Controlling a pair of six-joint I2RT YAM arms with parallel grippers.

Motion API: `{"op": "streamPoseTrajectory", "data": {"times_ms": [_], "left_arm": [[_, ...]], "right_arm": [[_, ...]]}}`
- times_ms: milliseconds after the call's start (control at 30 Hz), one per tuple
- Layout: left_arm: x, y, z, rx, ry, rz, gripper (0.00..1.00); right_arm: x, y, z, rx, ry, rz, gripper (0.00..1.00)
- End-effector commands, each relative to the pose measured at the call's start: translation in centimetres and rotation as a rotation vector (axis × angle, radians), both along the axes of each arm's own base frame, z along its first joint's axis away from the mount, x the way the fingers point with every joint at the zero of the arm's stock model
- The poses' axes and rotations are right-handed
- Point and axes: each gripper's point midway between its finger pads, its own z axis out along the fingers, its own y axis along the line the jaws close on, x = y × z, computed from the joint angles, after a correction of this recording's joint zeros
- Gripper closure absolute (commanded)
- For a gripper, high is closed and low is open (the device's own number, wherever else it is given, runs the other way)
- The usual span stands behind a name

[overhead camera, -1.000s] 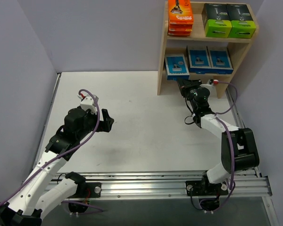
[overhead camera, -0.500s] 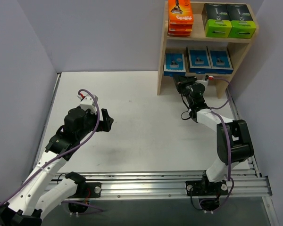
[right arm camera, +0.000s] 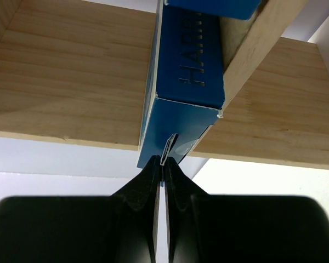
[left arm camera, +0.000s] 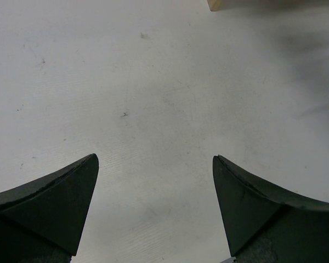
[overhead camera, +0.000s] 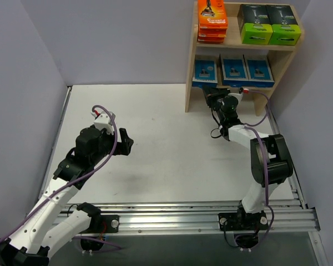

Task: Place and organize the shaving razors onto the shelf
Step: Place the shaving razor onto shelf

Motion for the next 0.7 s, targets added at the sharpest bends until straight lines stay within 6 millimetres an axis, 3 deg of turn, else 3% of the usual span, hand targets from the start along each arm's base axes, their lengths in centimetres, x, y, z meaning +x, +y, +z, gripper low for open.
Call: {"op": "streamPoseTrajectory", "data": {"times_ms": [0,667], "left_arm": [[0.3,-0.1,0.8,-0.004,-0.026,0.003,0.06],[0.4,-0.2,0.6,-0.003,-0.020,0.000,0.06]], "right_arm": [[0.3,1.0,4.3,0.043,-0.127,0.023,1.00],[2.5,-0.7,3.1,0.020,-0.076,-0.027,1.00]]}}
